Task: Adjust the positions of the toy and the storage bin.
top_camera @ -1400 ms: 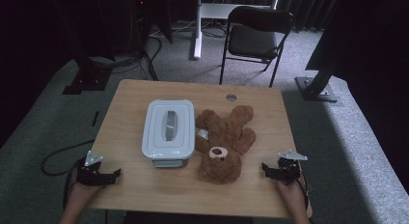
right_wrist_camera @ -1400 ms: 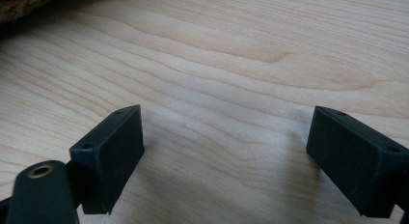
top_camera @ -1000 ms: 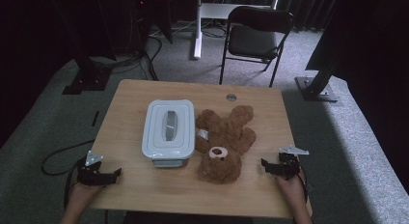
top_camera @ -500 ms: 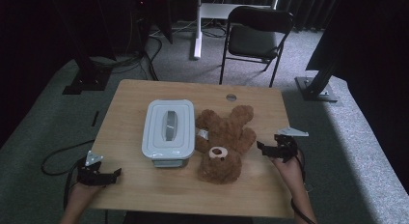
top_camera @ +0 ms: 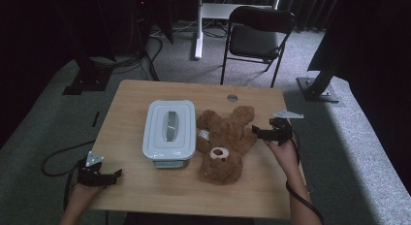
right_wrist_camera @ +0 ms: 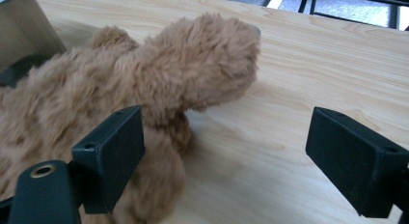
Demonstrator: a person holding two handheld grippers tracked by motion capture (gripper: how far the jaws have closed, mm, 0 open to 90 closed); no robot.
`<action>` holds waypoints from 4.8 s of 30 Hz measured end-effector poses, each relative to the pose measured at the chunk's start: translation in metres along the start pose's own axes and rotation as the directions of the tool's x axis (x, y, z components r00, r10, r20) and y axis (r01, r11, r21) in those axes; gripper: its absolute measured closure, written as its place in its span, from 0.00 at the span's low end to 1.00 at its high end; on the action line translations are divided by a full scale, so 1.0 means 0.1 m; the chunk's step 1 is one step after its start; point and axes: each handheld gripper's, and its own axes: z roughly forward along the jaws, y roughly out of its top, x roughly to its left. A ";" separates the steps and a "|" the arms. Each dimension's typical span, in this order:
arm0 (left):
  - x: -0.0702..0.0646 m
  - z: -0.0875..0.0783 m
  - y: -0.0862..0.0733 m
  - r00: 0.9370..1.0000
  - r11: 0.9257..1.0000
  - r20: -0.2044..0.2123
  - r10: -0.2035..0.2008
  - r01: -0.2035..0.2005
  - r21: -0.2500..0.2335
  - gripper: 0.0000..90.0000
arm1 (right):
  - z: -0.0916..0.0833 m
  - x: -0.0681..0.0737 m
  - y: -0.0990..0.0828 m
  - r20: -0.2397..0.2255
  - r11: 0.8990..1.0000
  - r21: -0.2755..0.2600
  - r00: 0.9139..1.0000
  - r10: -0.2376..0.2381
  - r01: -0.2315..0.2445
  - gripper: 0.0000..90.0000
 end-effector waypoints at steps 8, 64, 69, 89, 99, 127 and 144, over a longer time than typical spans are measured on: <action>0.00 0.00 0.00 1.000 1.000 0.001 0.000 0.000 0.000 0.00 | 0.22 -0.03 0.22 0.000 1.000 0.007 1.000 0.008 -0.008 0.14; 0.00 0.00 0.00 1.000 1.000 -0.003 -0.004 0.004 0.000 0.01 | 0.35 -0.18 0.33 -0.065 0.992 0.122 0.998 -0.023 0.031 0.86; 0.00 0.00 0.00 1.000 1.000 -0.002 -0.004 0.004 0.000 0.01 | 0.16 -0.27 0.19 -0.041 0.993 0.117 0.999 0.003 0.002 0.86; -0.01 0.00 0.00 1.000 1.000 -0.006 -0.008 0.008 0.000 0.01 | -0.76 -0.31 -0.46 0.074 0.998 0.045 0.996 0.039 -0.043 0.87; 0.00 0.00 0.00 1.000 1.000 -0.007 -0.006 0.006 0.001 0.01 | -1.13 -0.12 -0.83 0.058 0.996 0.032 0.995 0.076 -0.078 0.88; 0.00 0.00 0.00 1.000 1.000 -0.007 -0.006 0.006 -0.001 0.01 | -1.52 0.28 -0.80 -0.022 0.993 -0.095 0.998 0.062 -0.064 0.52; 0.00 0.00 0.00 1.000 1.000 -0.005 -0.007 0.007 0.000 0.01 | -0.41 0.44 -0.19 -0.314 0.990 0.100 0.947 -0.060 0.096 0.34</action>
